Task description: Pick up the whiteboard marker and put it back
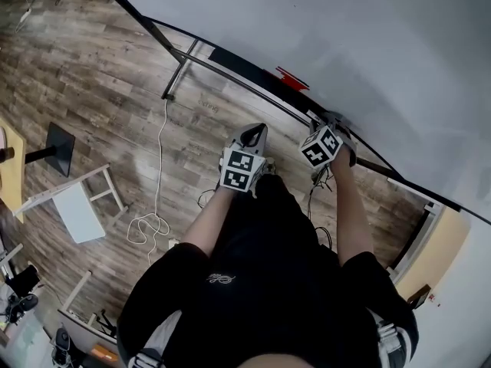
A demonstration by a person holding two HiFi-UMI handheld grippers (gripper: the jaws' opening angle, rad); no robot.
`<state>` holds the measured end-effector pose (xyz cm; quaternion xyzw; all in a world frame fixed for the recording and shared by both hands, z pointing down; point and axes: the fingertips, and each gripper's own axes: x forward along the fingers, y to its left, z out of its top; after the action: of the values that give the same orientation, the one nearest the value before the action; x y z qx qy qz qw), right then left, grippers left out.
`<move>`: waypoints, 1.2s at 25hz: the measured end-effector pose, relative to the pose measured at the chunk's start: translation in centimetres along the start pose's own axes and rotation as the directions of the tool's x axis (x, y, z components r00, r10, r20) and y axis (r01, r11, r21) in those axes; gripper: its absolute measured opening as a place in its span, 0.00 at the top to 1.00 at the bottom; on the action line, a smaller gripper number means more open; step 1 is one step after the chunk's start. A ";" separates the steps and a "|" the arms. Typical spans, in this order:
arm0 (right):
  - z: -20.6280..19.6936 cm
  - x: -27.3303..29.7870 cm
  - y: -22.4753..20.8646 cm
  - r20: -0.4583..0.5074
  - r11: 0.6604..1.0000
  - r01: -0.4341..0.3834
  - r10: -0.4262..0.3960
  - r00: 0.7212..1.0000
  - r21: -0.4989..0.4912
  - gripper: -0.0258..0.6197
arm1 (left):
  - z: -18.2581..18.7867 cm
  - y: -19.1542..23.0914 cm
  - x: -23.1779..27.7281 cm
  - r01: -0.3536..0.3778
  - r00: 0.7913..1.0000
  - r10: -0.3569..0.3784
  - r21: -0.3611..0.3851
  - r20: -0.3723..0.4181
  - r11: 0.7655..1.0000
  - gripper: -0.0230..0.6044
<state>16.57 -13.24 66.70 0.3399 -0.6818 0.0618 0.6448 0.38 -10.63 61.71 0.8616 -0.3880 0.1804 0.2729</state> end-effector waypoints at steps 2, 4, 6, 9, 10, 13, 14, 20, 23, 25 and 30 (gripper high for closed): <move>0.0 -0.1 0.0 0.001 1.000 0.004 -0.004 1.000 -0.008 0.85 | 0.1 -0.1 0.1 0.003 1.000 -0.003 0.002 -0.005 1.000 0.95; 0.0 -0.3 0.0 0.006 1.000 0.007 -0.006 1.000 -0.014 0.86 | 0.3 -0.3 0.1 0.009 1.000 -0.009 0.008 -0.007 1.000 0.95; 0.2 -0.6 -0.1 0.015 1.000 0.007 -0.007 1.000 -0.015 0.86 | 0.4 -0.6 0.1 0.015 1.000 -0.014 0.015 -0.009 1.000 0.95; 0.3 -1.0 -0.4 0.022 1.000 0.015 -0.015 1.000 -0.019 0.86 | 0.8 -0.9 0.2 0.026 1.000 -0.026 0.023 -0.007 0.999 0.95; 0.3 -1.1 -0.5 0.024 1.000 0.021 -0.020 1.000 -0.022 0.86 | 0.9 -1.0 0.2 0.030 1.000 -0.030 0.026 -0.006 0.999 0.95; 0.3 -1.4 -0.5 0.031 0.998 0.044 -0.043 0.999 -0.033 0.86 | 0.9 -1.2 0.1 0.036 0.999 -0.036 0.033 -0.008 0.999 0.95; 0.3 -1.5 -0.5 0.033 0.998 0.054 -0.053 0.998 -0.040 0.86 | 0.8 -1.2 0.1 0.036 0.999 -0.036 0.034 -0.011 0.999 0.95; 0.1 -1.4 -0.2 0.035 0.987 0.140 -0.137 0.990 -0.084 0.86 | 0.6 -1.2 0.1 0.041 0.999 -0.040 0.039 -0.009 0.998 0.95; 0.2 -1.7 -0.1 0.044 0.976 0.190 -0.186 0.982 -0.104 0.86 | 0.2 -1.1 -0.1 0.043 0.999 -0.043 0.036 -0.018 0.998 0.95; 0.2 -1.9 0.0 0.054 0.973 0.210 -0.205 0.977 -0.096 0.86 | 0.2 -1.0 -0.1 0.044 0.999 -0.044 0.033 -0.017 0.998 0.95; 0.1 -2.1 0.4 0.071 0.980 0.196 -0.194 0.979 -0.031 0.88 | 0.0 -1.1 -0.3 0.046 0.999 -0.045 0.028 -0.017 0.999 0.95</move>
<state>16.12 -12.14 64.88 0.3948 -0.6675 -0.0260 0.6308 1.02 -9.84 61.24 0.8725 -0.3635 0.1868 0.2676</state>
